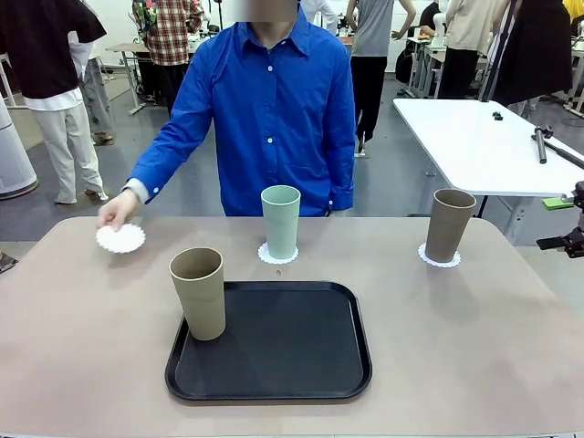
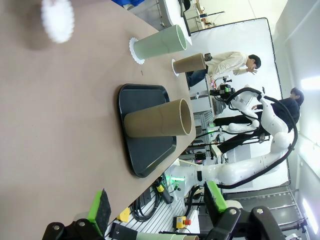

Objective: Place coasters on the table and set cups on them.
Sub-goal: Take one Reusable plastic cup from the Flat Tray and place it on a coaster set by the human.

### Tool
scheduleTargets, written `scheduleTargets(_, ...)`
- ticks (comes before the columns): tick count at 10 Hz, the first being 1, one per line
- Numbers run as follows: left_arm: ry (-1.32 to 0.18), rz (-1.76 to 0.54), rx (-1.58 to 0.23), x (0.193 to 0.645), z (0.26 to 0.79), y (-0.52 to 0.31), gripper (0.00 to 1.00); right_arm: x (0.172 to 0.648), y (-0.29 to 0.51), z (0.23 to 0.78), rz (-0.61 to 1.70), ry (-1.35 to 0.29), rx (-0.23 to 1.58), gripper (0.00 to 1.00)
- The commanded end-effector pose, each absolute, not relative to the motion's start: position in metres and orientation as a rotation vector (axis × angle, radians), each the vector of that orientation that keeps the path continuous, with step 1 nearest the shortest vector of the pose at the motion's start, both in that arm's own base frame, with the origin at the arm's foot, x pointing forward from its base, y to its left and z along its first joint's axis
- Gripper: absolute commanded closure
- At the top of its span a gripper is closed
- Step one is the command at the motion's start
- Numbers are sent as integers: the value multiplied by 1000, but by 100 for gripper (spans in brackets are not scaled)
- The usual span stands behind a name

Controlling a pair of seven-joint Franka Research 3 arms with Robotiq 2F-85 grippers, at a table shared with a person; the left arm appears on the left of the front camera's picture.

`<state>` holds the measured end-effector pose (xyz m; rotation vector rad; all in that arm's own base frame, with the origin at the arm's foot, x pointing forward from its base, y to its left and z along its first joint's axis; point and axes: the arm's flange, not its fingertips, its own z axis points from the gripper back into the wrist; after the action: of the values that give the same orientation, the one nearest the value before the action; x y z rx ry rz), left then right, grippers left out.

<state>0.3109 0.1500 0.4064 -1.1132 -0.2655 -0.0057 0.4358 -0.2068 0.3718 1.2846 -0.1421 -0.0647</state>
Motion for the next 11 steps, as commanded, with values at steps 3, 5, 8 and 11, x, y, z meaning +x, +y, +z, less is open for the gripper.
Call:
scheduleTargets(3, -279, -10, -1129, 310, 407, 151, 0, 435, -207, 372, -64, -141, 1288, 0)
scheduleTargets(5, -279, -10, -1129, 310, 407, 151, 0, 435, -207, 372, -64, -141, 1288, 0)
scheduleTargets(8, -279, -10, -1129, 310, 407, 151, 0, 435, -207, 372, -64, -141, 1288, 0)
scheduleTargets(11, -279, -10, -1129, 310, 407, 151, 0, 435, -207, 372, -64, -141, 1288, 0)
